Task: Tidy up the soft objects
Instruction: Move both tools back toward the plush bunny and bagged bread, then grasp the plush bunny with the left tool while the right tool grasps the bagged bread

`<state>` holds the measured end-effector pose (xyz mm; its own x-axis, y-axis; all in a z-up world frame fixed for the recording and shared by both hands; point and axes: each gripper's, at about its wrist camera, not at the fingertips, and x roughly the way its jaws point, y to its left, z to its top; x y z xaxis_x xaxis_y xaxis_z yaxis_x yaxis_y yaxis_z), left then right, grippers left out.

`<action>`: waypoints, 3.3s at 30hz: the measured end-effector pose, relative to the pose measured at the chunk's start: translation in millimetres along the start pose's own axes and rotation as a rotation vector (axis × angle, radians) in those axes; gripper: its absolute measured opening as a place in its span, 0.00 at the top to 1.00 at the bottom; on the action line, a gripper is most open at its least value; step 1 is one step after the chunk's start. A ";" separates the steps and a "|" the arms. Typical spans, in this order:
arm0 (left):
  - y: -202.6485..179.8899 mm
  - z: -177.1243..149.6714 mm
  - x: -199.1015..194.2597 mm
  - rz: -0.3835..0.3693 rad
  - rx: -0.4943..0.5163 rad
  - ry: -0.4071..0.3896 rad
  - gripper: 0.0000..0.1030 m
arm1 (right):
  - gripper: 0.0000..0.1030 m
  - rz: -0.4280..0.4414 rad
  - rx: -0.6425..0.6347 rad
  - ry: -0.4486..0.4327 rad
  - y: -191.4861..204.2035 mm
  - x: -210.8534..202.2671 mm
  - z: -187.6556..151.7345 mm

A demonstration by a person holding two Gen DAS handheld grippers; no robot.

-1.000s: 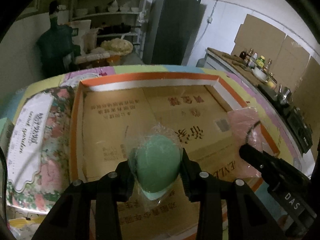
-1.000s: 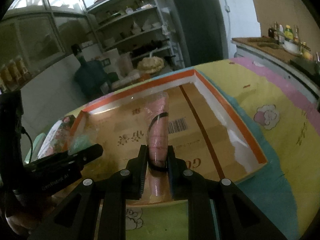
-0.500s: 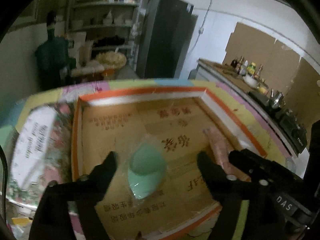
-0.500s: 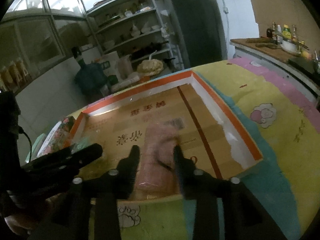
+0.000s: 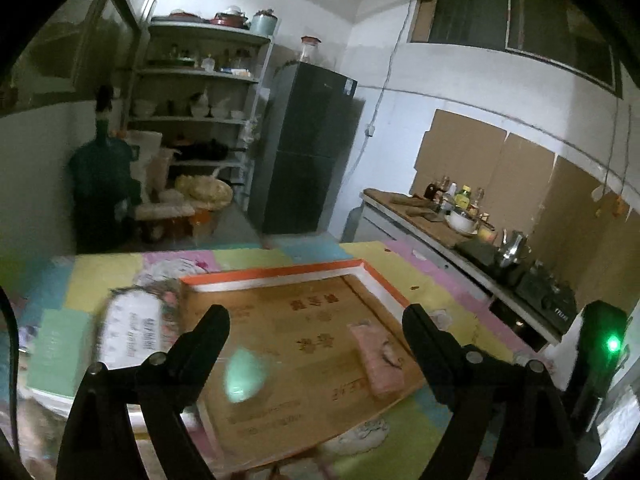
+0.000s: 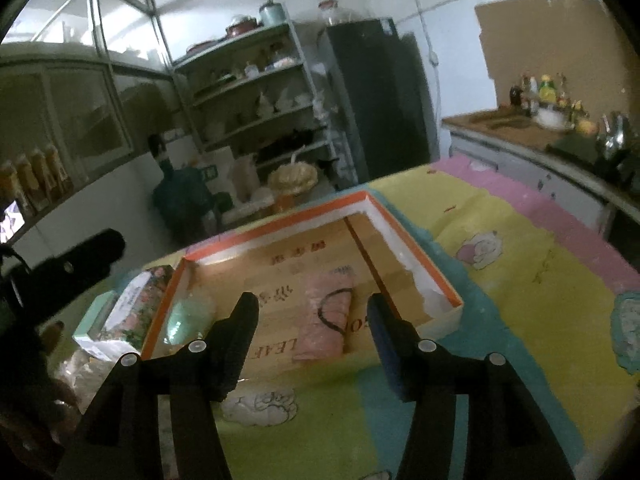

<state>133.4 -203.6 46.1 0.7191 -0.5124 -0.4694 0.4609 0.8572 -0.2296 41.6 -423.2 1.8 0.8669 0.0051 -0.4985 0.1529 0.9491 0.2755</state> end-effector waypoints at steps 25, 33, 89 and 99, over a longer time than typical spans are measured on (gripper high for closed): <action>87.1 -30.4 -120.0 0.206 -0.003 -0.141 0.17 | 0.35 0.094 -0.102 -0.100 103.6 -57.7 -46.5; 127.1 -56.9 -154.5 0.313 -0.017 -0.167 0.17 | 0.29 0.162 -0.172 -0.068 140.2 -55.1 -63.4; 250.0 -91.7 -99.3 0.058 0.158 0.202 0.18 | 0.56 0.482 -0.380 0.125 287.2 13.7 -90.7; 247.4 -104.0 -59.5 0.013 0.222 0.399 0.35 | 0.56 0.475 -0.350 0.124 274.1 -0.2 -91.9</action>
<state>150.6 44.3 -71.4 0.4895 -0.4046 -0.7725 0.5849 0.8094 -0.0533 39.7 -134.1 1.8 0.7369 0.4706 -0.4853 -0.4212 0.8811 0.2148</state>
